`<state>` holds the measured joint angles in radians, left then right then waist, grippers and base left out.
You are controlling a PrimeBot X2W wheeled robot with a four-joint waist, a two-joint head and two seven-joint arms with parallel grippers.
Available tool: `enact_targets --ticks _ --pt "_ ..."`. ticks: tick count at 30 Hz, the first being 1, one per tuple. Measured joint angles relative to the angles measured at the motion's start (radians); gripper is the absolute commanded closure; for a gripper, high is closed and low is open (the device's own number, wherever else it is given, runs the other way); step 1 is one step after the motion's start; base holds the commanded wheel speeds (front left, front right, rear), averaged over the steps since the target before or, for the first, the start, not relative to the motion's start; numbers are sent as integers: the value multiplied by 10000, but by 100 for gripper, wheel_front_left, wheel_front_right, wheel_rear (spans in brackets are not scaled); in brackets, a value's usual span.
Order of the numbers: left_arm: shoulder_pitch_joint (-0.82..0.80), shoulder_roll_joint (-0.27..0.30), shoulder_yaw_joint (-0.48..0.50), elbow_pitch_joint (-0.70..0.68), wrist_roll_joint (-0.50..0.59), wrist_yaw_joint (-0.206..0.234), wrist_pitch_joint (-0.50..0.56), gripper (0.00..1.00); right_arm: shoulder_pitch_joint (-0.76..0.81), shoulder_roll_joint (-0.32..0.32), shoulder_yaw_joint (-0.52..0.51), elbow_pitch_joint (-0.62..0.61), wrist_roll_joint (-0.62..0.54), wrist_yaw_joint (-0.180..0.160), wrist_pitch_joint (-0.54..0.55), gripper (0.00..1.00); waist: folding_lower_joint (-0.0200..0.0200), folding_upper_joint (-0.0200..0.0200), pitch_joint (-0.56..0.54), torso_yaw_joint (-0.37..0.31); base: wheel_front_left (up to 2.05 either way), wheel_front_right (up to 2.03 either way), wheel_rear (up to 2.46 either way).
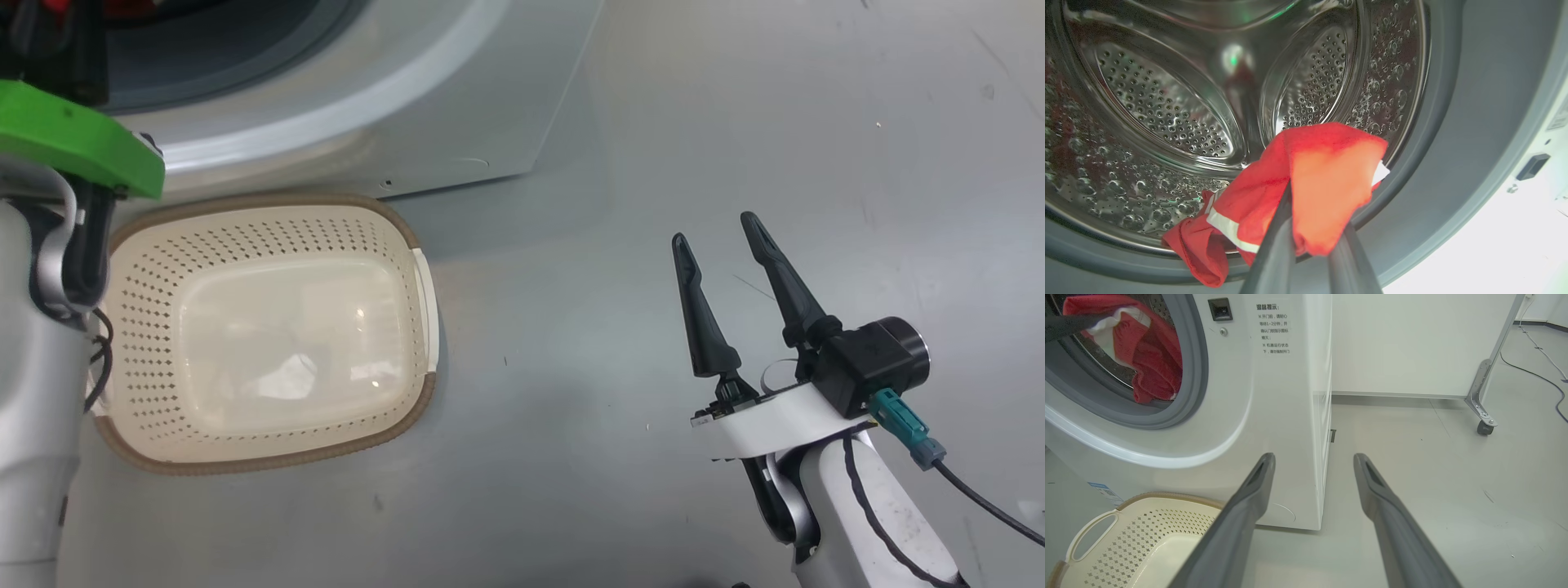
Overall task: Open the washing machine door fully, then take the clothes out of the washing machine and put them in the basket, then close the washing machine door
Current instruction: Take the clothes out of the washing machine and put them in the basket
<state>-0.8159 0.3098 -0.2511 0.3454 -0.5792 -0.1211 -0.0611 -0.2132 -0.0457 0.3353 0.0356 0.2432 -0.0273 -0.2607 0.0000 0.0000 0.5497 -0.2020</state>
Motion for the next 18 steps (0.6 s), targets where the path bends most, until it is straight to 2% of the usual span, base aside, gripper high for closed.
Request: enact_targets --ticks 8,11,18 --pt "1078 -125 -52 -414 621 19 -1417 100 528 0 -115 205 -71 174 0 0 0 0 -970 319 0 0 0" --pt "1432 -167 -40 -568 775 174 -1827 100 746 0 -190 274 -73 249 0 0 0 0 -1339 424 0 0 0" --pt "2241 -443 -44 -993 1110 577 -1912 100 1319 -4 -364 445 -73 339 0 0 0 0 -2199 636 0 0 0"
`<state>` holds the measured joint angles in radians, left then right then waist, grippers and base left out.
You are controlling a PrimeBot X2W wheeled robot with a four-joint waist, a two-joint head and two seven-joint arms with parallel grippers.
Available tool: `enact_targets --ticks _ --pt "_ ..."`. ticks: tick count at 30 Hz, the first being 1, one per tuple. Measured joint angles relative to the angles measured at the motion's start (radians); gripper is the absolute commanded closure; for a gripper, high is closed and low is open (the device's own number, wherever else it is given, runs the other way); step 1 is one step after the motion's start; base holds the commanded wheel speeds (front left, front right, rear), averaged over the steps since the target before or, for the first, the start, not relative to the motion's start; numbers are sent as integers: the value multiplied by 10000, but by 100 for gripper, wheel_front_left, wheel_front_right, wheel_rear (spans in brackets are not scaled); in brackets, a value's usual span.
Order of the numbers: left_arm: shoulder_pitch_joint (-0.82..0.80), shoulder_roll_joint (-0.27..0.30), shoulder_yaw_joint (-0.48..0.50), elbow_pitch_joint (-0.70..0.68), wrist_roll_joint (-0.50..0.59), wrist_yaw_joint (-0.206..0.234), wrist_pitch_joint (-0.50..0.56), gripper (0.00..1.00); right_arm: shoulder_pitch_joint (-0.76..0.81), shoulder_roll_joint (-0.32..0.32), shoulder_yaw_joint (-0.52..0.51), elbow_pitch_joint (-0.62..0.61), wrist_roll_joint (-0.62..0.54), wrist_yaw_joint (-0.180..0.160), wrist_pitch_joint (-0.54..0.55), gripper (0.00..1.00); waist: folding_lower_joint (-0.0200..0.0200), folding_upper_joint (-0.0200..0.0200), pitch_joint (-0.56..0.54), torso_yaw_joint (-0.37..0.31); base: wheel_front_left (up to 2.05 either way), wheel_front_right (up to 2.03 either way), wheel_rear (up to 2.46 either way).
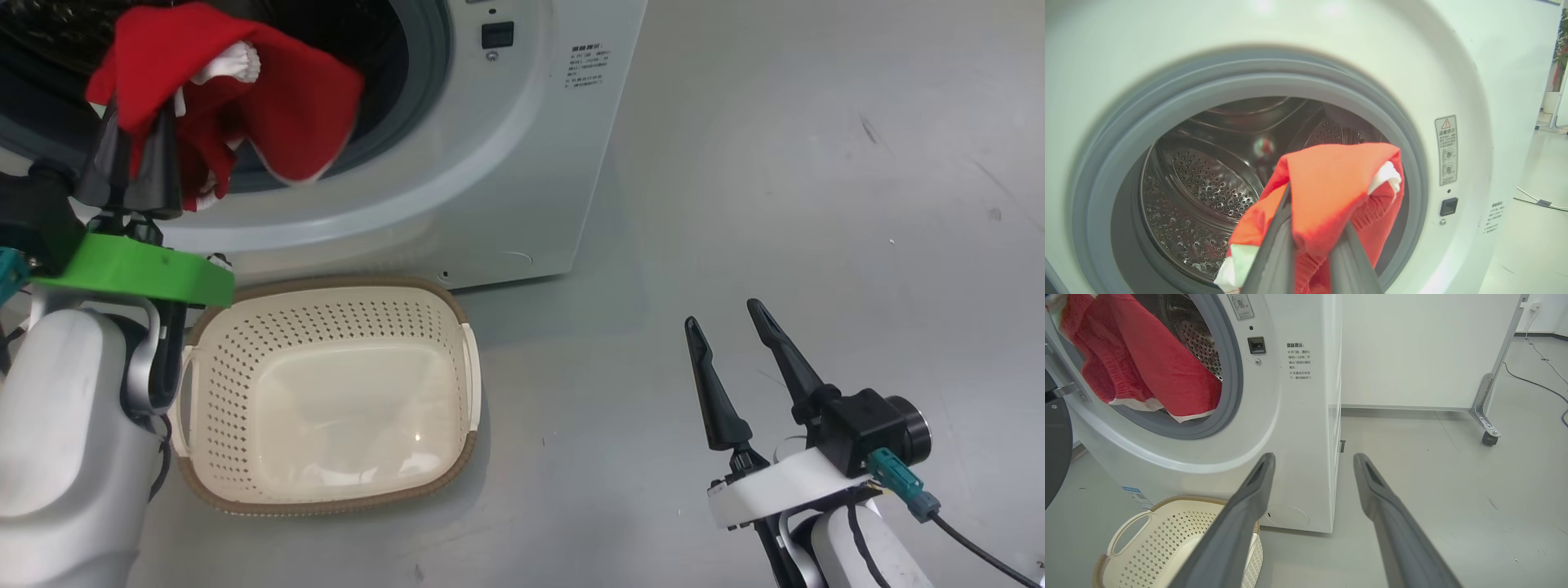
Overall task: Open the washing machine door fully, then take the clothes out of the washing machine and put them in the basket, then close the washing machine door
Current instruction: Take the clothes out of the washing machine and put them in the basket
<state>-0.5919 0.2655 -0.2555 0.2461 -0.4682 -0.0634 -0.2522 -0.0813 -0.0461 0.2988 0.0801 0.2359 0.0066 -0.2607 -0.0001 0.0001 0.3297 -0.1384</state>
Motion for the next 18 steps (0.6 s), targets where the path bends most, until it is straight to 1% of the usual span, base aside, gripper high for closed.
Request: enact_targets --ticks 9,11,18 --pt "706 -259 123 -1030 282 493 0 100 711 -36 -144 46 0 100 0 0 0 0 -1010 284 0 0 0" --pt "873 -291 128 -1250 311 516 0 100 822 -36 -207 48 0 100 0 0 0 0 -1180 362 0 0 0" --pt "1519 -385 163 -1927 573 865 -2 100 1205 -31 -313 36 2 190 2 0 0 0 -1654 657 0 0 0"
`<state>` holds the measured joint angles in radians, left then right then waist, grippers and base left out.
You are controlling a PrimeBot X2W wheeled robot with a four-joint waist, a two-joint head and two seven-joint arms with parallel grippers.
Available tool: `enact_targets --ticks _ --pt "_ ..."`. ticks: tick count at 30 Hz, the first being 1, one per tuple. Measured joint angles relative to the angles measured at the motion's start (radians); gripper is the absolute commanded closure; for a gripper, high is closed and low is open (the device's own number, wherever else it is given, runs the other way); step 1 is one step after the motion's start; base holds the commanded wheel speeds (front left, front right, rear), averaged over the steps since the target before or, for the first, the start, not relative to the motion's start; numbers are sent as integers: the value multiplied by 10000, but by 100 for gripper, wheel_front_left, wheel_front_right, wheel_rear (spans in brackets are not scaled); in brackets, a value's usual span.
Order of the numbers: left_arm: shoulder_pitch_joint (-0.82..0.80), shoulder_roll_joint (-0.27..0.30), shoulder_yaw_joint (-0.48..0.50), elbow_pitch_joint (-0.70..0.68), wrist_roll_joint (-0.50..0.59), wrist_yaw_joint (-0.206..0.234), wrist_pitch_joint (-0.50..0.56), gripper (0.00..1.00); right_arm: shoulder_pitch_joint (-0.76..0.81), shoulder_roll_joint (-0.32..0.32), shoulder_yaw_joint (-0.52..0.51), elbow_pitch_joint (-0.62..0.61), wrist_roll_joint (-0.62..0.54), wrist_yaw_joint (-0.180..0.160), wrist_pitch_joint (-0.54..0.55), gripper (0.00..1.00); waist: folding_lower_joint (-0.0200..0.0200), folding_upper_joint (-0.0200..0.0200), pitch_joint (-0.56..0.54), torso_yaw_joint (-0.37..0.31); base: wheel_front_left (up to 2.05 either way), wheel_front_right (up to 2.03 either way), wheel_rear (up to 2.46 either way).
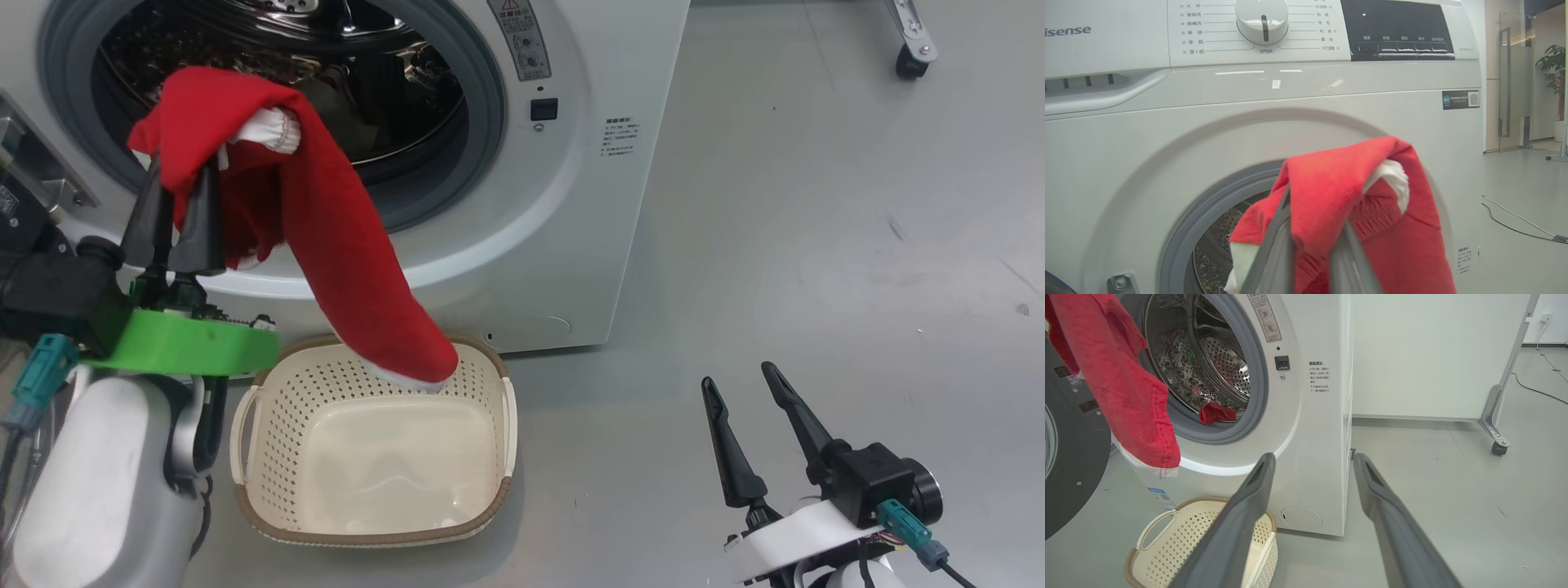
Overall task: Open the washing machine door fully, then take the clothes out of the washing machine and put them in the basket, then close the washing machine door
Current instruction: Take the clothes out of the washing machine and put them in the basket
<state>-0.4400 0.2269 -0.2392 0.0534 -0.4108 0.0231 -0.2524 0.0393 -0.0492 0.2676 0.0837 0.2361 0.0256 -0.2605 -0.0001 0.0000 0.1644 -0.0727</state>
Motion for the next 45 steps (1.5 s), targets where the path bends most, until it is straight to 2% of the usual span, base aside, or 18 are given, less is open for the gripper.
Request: enact_targets --ticks 10,17,24,35,45 --pt "1505 -268 -290 -153 0 259 2 100 215 4 42 -102 -13 203 0 0 0 0 -265 378 0 0 0" --pt "2557 -568 -345 165 -163 349 4 100 273 4 161 -199 -115 347 0 0 0 0 -114 333 0 0 0" --pt "3173 -748 -535 842 -529 349 8 100 266 4 238 -529 -330 349 0 0 0 0 323 173 0 0 0" --pt "2836 -836 -803 2552 -738 75 583 100 -131 4 267 -1143 -460 349 0 0 0 0 1446 -182 0 0 0" --pt "1507 -456 -525 4155 -748 -17 1283 100 -499 13 353 -1668 -481 320 0 0 0 0 2608 -628 0 0 0"
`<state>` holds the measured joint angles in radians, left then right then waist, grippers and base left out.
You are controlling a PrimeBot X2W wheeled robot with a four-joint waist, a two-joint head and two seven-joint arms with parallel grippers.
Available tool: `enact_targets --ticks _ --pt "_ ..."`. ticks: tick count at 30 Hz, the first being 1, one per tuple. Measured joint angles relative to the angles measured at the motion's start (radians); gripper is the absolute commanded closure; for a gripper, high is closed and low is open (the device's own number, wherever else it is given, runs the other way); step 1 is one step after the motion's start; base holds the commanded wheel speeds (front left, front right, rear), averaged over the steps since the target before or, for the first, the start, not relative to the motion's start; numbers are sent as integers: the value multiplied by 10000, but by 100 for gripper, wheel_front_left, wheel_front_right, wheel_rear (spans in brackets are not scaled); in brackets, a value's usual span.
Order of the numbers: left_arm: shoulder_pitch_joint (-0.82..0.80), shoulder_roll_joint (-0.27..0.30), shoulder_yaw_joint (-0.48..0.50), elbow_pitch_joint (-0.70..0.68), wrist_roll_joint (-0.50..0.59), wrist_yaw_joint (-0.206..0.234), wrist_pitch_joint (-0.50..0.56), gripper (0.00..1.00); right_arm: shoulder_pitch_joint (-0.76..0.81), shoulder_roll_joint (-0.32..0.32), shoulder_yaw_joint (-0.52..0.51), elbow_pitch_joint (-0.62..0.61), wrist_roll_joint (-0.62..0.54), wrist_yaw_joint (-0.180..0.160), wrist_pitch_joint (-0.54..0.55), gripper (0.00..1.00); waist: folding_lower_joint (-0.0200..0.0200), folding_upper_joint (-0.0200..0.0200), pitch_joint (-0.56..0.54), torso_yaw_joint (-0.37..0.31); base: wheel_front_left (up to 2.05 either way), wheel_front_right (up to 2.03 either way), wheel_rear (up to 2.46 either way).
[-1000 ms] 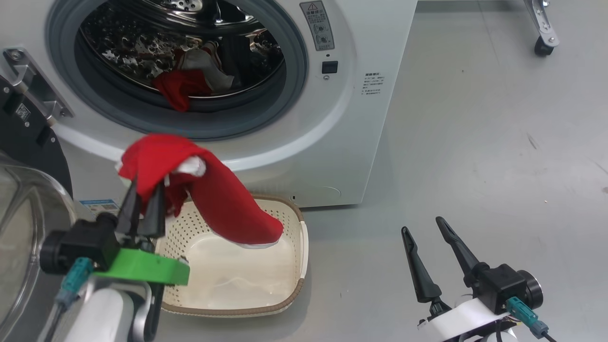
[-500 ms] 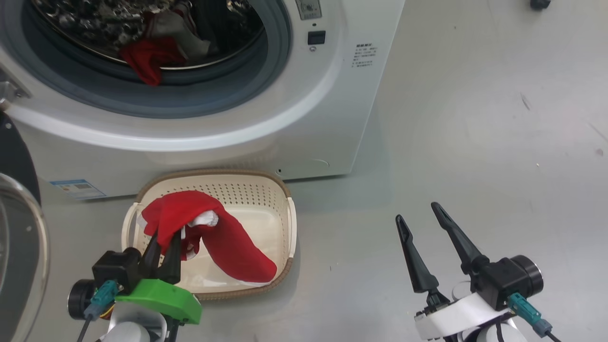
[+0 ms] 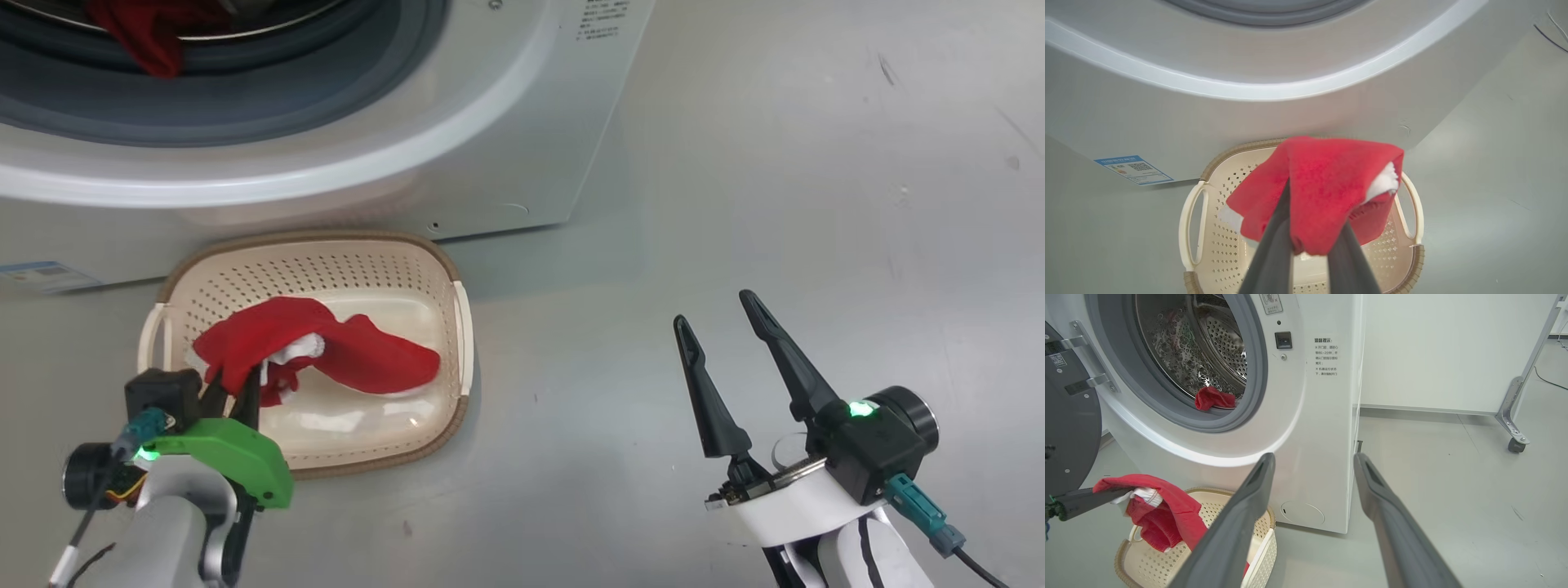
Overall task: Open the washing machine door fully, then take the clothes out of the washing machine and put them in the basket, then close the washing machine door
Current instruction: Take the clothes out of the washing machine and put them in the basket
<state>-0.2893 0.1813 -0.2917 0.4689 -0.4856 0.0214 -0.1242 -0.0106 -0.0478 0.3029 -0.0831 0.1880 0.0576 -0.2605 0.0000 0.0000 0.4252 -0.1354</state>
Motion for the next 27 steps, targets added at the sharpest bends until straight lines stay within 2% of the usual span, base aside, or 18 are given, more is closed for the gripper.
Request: enact_targets --ticks 14,22,23,24,25,26,27 --pt "-1583 577 644 1463 -529 -138 859 100 -830 10 479 -725 589 -403 -2 0 0 0 1651 -875 0 0 0" --pt "-2076 600 652 2366 -706 -345 1147 100 -1309 12 560 -784 746 -616 -2 0 1 0 2338 -1267 0 0 0" --pt "-2182 583 656 2548 -777 -414 1162 94 -1327 12 596 -777 746 -686 -2 0 0 0 2461 -1347 0 0 0" --pt "-2246 579 656 2644 -792 -451 1227 81 -1348 13 614 -775 746 -696 -2 0 1 0 2512 -1379 0 0 0" --pt "-2299 579 660 2715 -792 -462 1229 81 -1375 13 625 -769 746 -698 -2 0 1 0 2554 -1404 0 0 0" --pt "-2347 573 673 2780 -796 -485 1229 60 -1422 13 633 -759 746 -704 -2 0 1 0 2589 -1423 0 0 0" --pt "-2406 568 690 2869 -807 -489 1227 7 -1473 13 639 -759 746 -706 -2 0 1 0 2617 -1437 0 0 0"
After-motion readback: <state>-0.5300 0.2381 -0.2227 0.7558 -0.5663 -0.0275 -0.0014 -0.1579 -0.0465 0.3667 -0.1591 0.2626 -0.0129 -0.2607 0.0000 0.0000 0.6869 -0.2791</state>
